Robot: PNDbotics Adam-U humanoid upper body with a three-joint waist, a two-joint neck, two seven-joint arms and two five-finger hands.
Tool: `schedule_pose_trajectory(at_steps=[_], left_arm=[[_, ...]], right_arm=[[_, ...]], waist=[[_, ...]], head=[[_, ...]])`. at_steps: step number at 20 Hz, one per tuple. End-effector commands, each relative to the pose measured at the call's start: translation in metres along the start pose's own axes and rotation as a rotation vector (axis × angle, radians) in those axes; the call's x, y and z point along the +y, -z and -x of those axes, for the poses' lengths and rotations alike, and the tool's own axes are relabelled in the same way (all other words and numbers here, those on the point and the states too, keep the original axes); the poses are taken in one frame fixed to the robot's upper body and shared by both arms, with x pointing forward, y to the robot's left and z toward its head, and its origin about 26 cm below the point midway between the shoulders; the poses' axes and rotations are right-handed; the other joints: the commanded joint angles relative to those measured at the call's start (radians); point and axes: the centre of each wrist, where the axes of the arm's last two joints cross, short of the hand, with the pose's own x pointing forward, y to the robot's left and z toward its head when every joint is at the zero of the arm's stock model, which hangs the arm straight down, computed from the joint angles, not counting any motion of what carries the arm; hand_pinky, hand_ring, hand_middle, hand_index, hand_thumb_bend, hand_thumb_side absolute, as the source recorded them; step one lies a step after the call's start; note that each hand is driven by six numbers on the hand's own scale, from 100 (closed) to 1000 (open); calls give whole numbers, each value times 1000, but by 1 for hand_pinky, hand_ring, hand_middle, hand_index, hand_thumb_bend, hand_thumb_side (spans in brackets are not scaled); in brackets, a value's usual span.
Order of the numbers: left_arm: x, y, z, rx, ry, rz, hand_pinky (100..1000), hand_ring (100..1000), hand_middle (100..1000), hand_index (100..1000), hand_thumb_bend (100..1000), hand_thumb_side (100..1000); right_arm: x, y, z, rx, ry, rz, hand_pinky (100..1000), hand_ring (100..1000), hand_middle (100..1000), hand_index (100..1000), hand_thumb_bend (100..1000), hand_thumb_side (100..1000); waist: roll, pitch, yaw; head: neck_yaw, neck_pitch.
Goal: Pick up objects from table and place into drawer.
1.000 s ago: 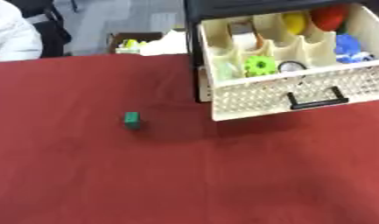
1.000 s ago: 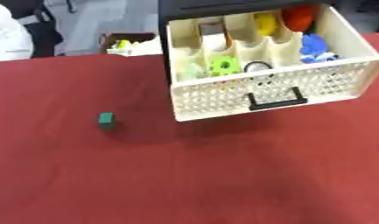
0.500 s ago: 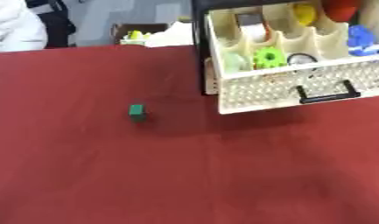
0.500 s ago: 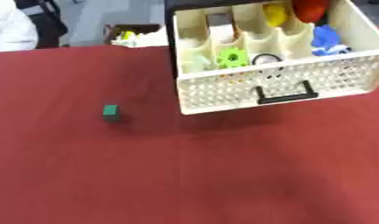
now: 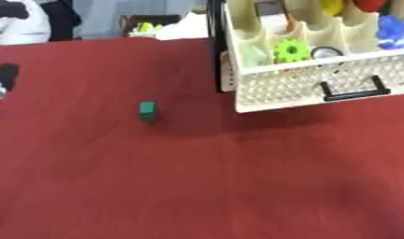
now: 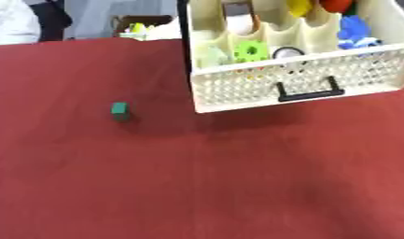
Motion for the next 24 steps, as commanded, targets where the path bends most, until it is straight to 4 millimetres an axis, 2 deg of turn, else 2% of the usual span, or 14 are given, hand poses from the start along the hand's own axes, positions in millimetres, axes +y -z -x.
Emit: schedule_pose_trajectory(at_steps=[1,8,14,21,24], left_arm=[[6,2,9,-3,41,57,838,819,806,1000,100,754],[-10,23,16,-17,12,125,812,803,795,1000,100,765],[-22,46,23,-44,-5,211,826,817,805,1000,100,868],[-42,72,28,-44,6,318,858,839,804,1000,100,957],[-53,80,28,-42,-4,362,856,833,786,960,100,979]], right_arm=[[2,7,-2,-19,7,-20,692,712,628,772,100,1000],[5,7,1,-2,6,-31,694,711,626,768,100,1000],[6,6,2,9,7,-33,694,709,624,762,100,1000],[7,12,3,21,14,-28,694,709,622,760,100,1000],[7,17,4,25,19,-27,694,709,621,758,100,1000]], waist=[[0,-21,-4],[5,-20,-13],[8,-18,-23],[11,-17,-33],[12,-17,-37]], head=[[8,4],[12,-18],[20,-34],[31,-36],[37,-34]])
